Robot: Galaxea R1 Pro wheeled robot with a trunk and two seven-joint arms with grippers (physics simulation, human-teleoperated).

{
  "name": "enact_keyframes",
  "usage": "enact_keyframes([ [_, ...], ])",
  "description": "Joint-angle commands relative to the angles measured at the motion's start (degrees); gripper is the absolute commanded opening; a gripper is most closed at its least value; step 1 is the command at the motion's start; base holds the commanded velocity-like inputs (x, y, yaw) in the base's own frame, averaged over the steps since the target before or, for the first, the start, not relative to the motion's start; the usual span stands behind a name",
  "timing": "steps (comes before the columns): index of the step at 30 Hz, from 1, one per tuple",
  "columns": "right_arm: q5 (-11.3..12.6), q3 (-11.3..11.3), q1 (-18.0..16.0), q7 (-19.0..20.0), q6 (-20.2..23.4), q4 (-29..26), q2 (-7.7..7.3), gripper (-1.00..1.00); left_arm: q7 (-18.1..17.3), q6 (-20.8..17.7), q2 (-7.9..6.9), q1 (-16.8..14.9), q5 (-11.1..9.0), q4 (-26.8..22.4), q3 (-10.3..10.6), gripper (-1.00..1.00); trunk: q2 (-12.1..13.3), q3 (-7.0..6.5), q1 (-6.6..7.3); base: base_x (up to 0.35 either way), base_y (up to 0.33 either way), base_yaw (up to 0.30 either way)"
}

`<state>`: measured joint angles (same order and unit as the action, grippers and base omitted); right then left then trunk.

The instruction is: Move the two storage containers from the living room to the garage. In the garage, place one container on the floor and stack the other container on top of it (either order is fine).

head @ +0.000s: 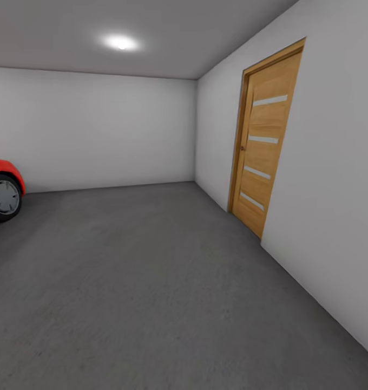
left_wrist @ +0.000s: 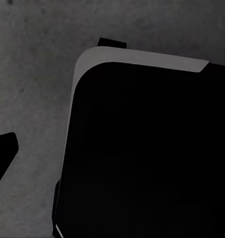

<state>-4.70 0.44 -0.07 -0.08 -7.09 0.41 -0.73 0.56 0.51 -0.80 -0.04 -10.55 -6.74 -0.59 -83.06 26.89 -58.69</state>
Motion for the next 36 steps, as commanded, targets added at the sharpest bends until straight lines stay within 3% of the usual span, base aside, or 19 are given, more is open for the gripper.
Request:
enact_keyframes([
  [1,-0.49,0.00,-0.02,-0.01,-0.21,0.04,-0.01,1.00,0.06,0.05,0.01,-0.01,-0.35,-0.03,-0.02,1.00,-0.02,0.04,-0.03,0.325,0.000,0.000],
  [36,-0.27,0.00,-0.02,-0.01,0.40,0.03,-0.15,1.00,-0.02,0.02,0.01,-0.03,-0.35,-0.03,-0.02,1.00,-0.02,0.04,-0.03,0.325,0.000,0.000],
])
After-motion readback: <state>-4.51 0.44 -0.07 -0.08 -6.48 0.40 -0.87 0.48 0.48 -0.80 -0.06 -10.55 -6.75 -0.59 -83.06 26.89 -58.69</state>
